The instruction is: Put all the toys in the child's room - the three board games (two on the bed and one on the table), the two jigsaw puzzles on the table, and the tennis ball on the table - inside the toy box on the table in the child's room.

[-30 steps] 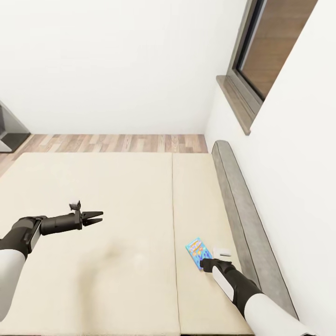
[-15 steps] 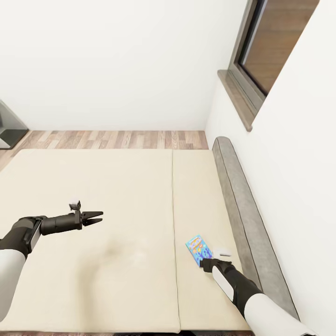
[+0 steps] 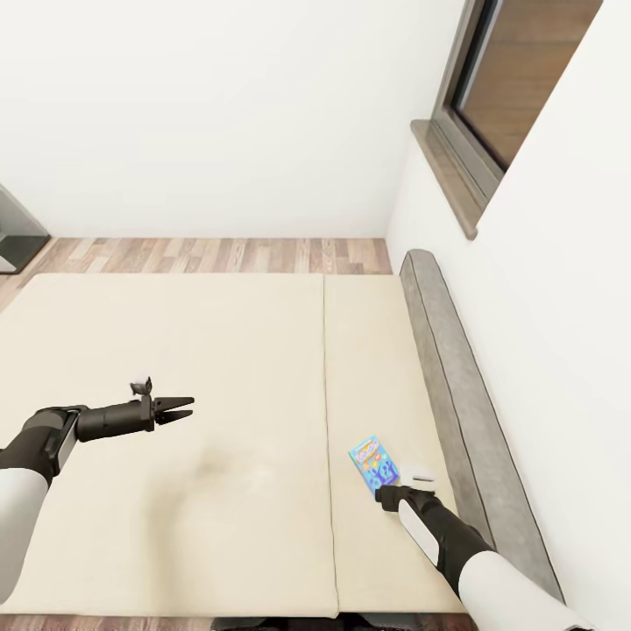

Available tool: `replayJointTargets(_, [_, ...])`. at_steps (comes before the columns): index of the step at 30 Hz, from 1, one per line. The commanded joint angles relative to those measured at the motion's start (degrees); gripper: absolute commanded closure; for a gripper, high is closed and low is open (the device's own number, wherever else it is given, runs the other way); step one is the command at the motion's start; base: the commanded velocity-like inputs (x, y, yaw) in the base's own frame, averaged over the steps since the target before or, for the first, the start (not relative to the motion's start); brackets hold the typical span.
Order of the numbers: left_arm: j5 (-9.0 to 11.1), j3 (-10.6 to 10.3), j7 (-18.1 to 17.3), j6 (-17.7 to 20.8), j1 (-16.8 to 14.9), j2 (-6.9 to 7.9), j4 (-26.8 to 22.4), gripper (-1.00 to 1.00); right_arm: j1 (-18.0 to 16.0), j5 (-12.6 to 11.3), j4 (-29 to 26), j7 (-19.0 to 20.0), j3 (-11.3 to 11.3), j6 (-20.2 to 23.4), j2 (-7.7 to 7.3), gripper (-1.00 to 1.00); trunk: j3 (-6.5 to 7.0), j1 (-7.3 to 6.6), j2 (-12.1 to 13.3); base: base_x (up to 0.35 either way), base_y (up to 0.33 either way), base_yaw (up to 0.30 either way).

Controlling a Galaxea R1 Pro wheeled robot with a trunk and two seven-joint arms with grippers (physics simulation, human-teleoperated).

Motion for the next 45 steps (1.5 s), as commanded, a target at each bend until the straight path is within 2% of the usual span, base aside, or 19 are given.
replayJointTargets(1, [-0.6,0.28,-0.44,0.61,-0.05,-0.04,-0.03,-1.0,-0.04,-0.58,-0.1,-0.54,0.42,0.19,-0.06,-1.0,-0.17,0.03,-0.1,0.0,0.0,0.0])
replayJointTargets(26, [-0.6,0.28,-0.44,0.62,-0.05,-0.2,-0.03,-1.0,-0.04,-0.55,-0.08,-0.54,0.42,0.16,0.18,-1.0,-2.51,0.03,-0.1,0.0,0.0,0.0])
replayJointTargets(45, [-0.6,0.28,-0.44,0.63,-0.05,-0.22,-0.03,-1.0,-0.04,-0.52,-1.28,-0.54,0.42,0.0,0.27,-1.0,-2.69,0.03,-0.1,0.0,0.0,0.0])
